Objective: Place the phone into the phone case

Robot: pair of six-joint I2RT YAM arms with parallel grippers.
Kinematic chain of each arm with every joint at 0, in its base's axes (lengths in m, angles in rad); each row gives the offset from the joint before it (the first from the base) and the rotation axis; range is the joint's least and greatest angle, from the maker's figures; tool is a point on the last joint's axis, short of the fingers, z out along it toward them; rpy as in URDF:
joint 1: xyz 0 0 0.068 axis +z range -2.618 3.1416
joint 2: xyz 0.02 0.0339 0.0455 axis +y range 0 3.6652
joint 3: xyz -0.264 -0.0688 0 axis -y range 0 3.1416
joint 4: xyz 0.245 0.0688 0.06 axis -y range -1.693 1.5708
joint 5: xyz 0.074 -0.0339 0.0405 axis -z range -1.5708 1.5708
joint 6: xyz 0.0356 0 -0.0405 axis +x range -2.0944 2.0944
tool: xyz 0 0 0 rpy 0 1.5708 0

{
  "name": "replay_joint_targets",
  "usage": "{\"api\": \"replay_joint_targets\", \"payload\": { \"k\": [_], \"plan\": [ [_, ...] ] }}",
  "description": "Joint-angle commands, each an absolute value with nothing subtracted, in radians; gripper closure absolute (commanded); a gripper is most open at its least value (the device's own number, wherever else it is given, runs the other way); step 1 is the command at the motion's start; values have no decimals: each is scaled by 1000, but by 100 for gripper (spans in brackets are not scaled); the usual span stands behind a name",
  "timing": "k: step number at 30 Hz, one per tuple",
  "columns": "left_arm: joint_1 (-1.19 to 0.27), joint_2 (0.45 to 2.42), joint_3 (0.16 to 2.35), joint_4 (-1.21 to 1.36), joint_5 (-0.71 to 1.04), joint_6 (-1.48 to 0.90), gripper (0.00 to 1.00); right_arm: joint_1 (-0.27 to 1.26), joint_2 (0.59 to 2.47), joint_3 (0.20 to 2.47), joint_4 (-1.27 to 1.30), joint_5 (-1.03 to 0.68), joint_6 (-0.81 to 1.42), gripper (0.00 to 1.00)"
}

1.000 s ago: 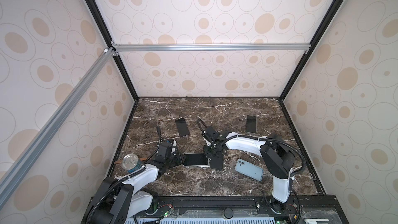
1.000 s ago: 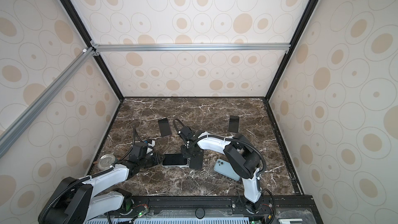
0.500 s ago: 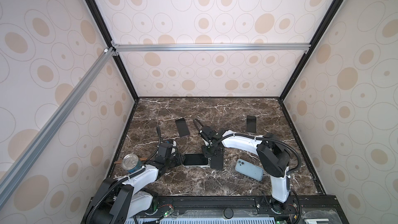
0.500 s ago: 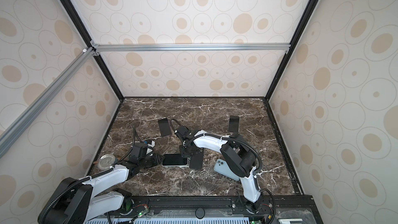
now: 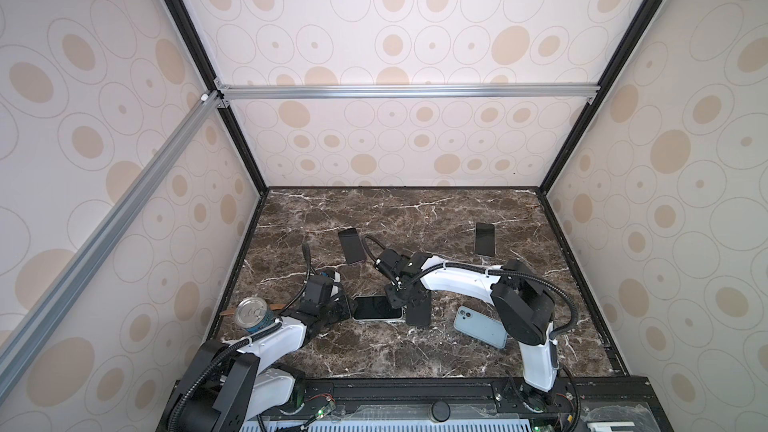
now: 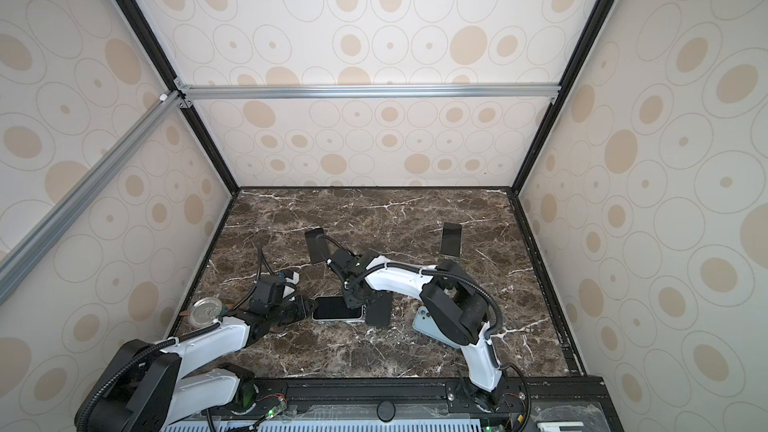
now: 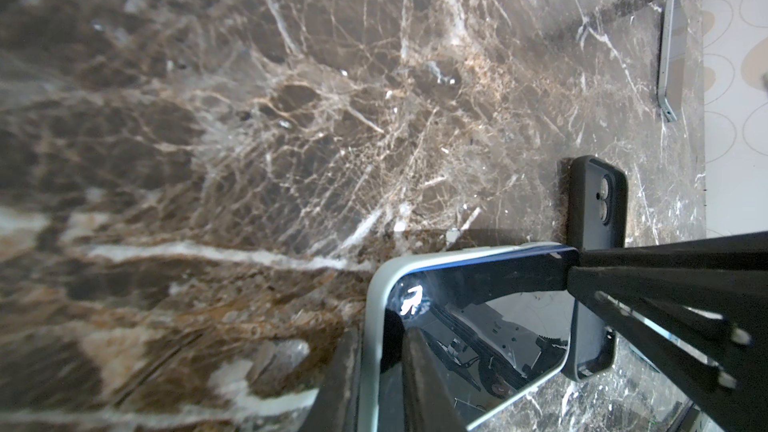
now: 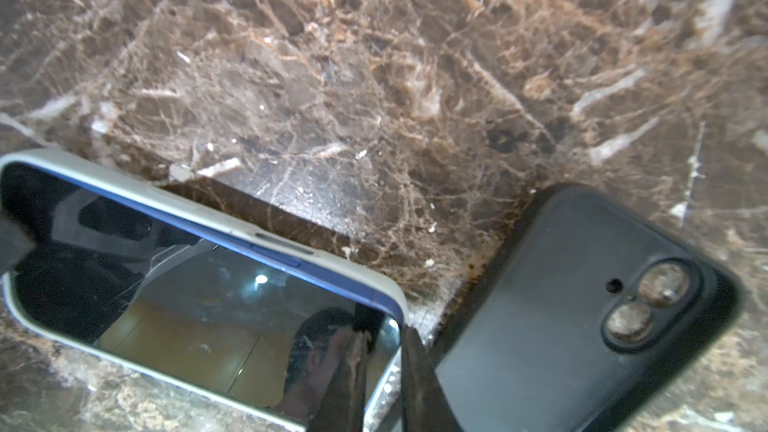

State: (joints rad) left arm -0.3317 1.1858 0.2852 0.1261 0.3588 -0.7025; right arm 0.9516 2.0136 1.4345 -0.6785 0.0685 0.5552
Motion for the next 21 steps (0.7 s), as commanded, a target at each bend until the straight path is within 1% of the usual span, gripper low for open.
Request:
{"api": "replay_joint_targets", "payload": {
  "k": [1,7,21],
  "plan": [
    [-328,1185,292,138,361,-695,80,973,2139,1379,-774,73,542,83],
    [-328,1166,284,135,359,-699,80,973,2152,1389,-778,71,540,83],
    [-328,1189,288,147,370,-697,81,981,2183,1411,-795,73,528,83]
  ]
}}
